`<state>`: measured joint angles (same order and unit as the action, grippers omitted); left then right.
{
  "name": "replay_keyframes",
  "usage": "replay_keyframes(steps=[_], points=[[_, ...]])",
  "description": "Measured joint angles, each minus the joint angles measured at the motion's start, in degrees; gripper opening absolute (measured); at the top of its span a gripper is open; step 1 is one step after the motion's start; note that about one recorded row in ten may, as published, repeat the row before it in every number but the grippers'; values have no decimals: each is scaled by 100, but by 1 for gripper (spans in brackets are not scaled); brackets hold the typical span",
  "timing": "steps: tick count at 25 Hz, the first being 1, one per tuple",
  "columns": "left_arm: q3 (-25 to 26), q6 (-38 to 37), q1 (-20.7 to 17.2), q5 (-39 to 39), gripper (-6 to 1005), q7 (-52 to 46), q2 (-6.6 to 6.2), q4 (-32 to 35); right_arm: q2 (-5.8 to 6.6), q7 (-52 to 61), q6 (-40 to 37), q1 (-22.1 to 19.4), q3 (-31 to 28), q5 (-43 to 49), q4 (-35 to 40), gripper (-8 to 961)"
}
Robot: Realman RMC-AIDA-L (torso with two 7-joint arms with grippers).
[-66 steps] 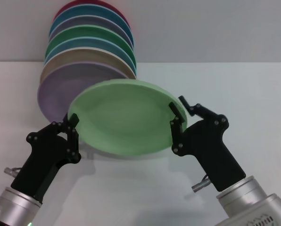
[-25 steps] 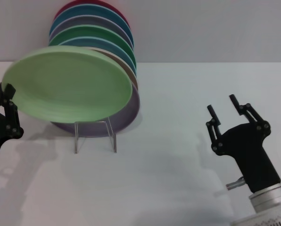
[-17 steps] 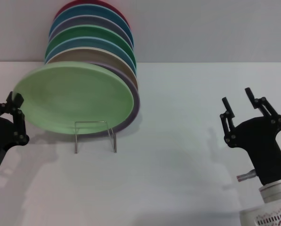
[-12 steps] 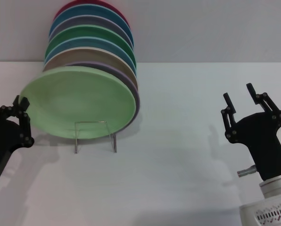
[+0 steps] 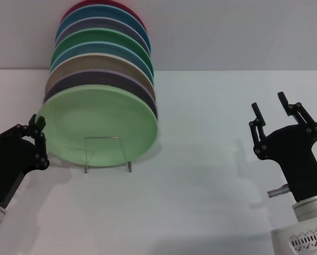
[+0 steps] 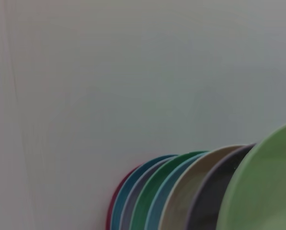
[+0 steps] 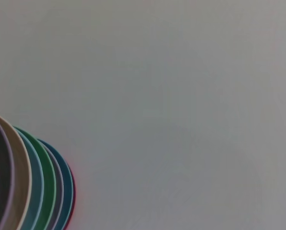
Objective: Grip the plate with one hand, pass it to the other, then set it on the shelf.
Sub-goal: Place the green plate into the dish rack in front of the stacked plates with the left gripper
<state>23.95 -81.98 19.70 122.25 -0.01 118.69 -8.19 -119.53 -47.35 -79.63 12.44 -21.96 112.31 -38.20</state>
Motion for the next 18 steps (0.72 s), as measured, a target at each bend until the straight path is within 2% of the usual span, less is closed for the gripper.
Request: replay_keyframes(steps=[8,12,14,15,16,18], points=[[-8,48,-18,-22,177,182,6,-68,0,21,0,26,-7,0,29,434],[-3,-155,-146,-25,183,184,-1,-72,0,106,0,85,-128,0,135,434],[-22,-390,-277,-11,334,185,-2,-77,0,227,-1,135,-249,0,218,434],[-50,-785,-513,-4,410,185,-2,-72,0,332,0,173,-337,1,271,434],[-50,-785,-513,-4,440,185,-2,-72,1,440,-1,204,-417,0,317,434],[-40,-1155,-785,-14,500,182,-1,-149,8,652,-1,270,-562,1,420,434]])
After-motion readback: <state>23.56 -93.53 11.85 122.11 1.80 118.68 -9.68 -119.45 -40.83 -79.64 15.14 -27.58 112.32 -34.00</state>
